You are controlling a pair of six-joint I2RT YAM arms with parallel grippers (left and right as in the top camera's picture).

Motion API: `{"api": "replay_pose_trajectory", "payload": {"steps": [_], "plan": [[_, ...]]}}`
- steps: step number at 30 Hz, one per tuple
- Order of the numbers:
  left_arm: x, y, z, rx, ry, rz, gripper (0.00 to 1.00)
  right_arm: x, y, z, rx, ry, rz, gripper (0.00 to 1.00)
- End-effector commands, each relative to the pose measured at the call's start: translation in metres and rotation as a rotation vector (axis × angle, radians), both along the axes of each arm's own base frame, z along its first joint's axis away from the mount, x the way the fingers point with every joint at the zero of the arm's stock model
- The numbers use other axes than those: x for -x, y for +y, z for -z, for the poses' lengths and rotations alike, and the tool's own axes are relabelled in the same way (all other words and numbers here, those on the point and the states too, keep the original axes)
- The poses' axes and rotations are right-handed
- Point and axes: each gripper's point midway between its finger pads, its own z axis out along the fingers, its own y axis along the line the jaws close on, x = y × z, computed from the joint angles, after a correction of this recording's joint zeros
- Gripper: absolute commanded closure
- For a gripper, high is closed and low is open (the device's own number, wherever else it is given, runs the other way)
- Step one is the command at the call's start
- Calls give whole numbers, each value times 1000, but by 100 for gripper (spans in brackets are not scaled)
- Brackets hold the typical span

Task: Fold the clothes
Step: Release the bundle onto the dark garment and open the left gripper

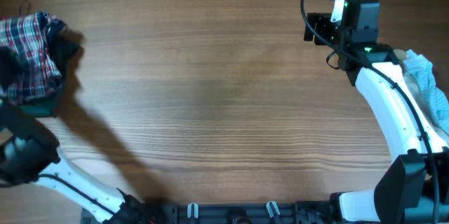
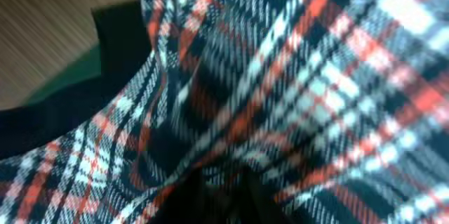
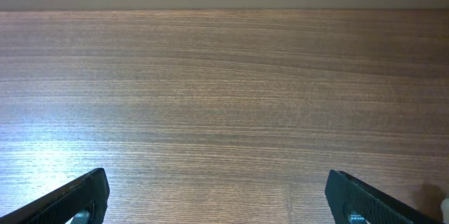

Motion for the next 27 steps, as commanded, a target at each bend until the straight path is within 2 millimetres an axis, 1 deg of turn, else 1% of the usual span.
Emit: {"api": "replay_pose_trajectory", "payload": {"steps": [1,2,4,5,6,7,8,9,10,11,12,13,14,15,17,18,19,20,22,23,25,27], "plan": [[9,-10,47,99,78,-11,78,2,-3,9,14,20,15,0],[4,-8,37,88,53,-7,75,2,-3,9,14,21,15,0],[-17,-5,-19,31,-79,23,68,2,-3,9,14,21,15,1],[-28,-5,-62,-7,-165,25,65,2,-3,9,14,21,15,0],[-40,-14,-114,-37,-272,51,60,2,-3,9,14,21,15,0],[-51,-33,-161,-52,-380,118,57,2,-3,9,14,21,15,1],[-63,-66,-214,-65,-510,200,51,2,-3,9,14,21,15,0],[-71,-95,-247,-77,-582,246,43,2,-3,9,14,21,15,0],[-77,-115,-261,-78,-615,279,35,2,-3,9,14,21,15,1],[-92,-156,-275,-68,-651,355,12,2,-3,9,14,21,15,0],[-102,-183,-277,-56,-660,408,1,2,-3,9,14,21,15,0],[-112,-215,-275,-32,-661,469,0,2,-3,9,14,21,15,0],[-118,-236,-271,-14,-653,510,0,2,-3,9,14,21,15,0],[-125,-271,-265,17,-640,572,0,2,-3,9,14,21,15,0],[-125,-324,-254,72,-597,662,0,2,-3,9,14,21,15,0],[-123,-347,-249,95,-575,701,0,2,-3,9,14,21,15,0],[-121,-359,-246,109,-561,723,0,2,-3,9,14,21,15,1],[-118,-377,-243,126,-545,754,0,2,-3,9,14,21,15,1],[-115,-401,-242,140,-540,798,0,2,-3,9,14,21,15,0],[-114,-409,-242,145,-540,814,0,2,-3,9,14,21,15,0],[-113,-420,-242,151,-539,833,0,2,-3,9,14,21,15,0],[-113,-419,-242,150,-539,833,0,2,-3,9,14,20,15,0]]}}
